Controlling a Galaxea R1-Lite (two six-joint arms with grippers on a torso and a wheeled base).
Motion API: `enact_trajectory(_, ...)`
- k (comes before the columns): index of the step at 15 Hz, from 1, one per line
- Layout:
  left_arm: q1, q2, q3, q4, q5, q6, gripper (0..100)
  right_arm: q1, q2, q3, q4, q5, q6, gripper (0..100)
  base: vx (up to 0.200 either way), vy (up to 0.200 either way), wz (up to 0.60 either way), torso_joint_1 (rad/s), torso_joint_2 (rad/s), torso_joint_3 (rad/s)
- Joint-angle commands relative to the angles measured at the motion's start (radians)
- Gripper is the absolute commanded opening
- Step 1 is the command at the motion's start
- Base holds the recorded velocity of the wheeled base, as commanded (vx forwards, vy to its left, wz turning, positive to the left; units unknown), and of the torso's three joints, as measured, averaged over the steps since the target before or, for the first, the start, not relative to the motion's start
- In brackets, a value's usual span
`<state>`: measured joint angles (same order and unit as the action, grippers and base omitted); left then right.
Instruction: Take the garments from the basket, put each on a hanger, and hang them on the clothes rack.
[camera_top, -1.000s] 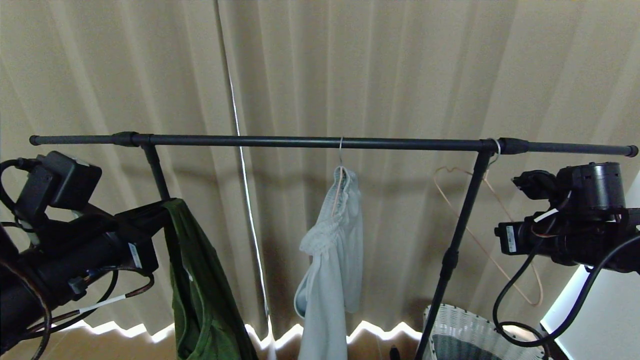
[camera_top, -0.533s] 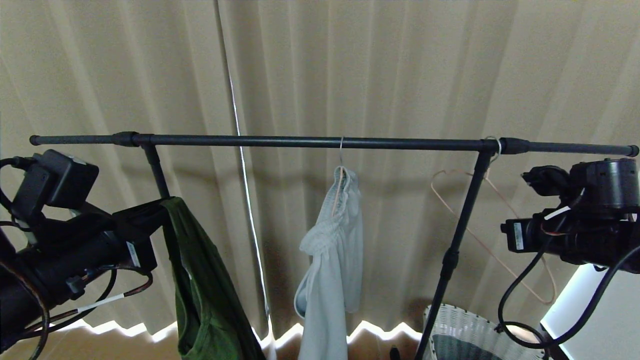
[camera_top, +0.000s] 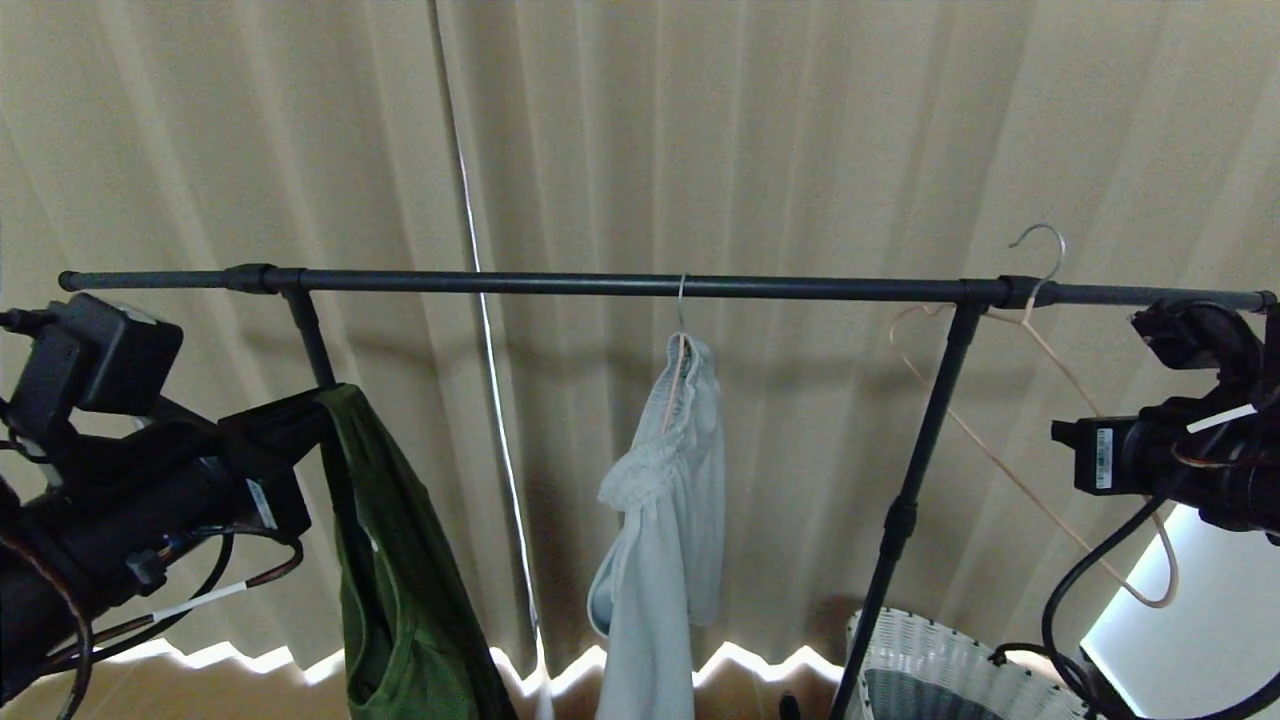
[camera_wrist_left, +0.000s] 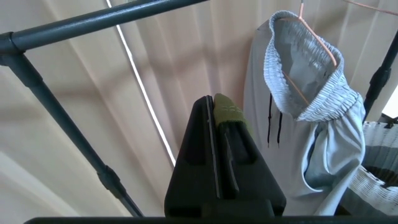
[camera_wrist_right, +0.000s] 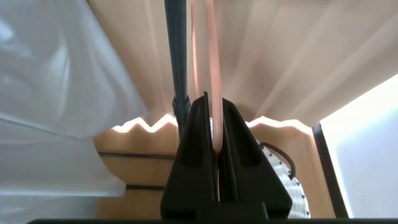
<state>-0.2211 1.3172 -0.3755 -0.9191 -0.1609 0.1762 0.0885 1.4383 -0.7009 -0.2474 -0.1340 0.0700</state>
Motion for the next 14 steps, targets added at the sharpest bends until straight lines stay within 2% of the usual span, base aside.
enact_trajectory(1,0.0,0.004,0.021,-0.032,0.001,0.005,0,0.0,-0.065,0.041,-0.001,0.001,-0.004,0,0.0,0.0,0.0,0.0,0.0,0.0)
enact_trajectory(2,0.002,0.004,0.024,-0.04,0.001,0.022,0,0.0,-0.07,0.049,-0.001,0.001,-0.009,0,0.0,0.0,0.0,0.0,0.0,0.0)
enact_trajectory(4,0.028,0.004,0.03,-0.041,0.001,0.06,0,0.0,-0.07,0.05,0.0,0.001,-0.01,0,-0.2,0.0,0.0,-0.002,0.0,0.0)
enact_trajectory(14,0.04,0.007,0.029,-0.041,0.001,0.063,0,0.0,-0.062,0.07,0.0,0.001,-0.013,0,-0.2,0.0,0.0,0.003,0.0,0.002)
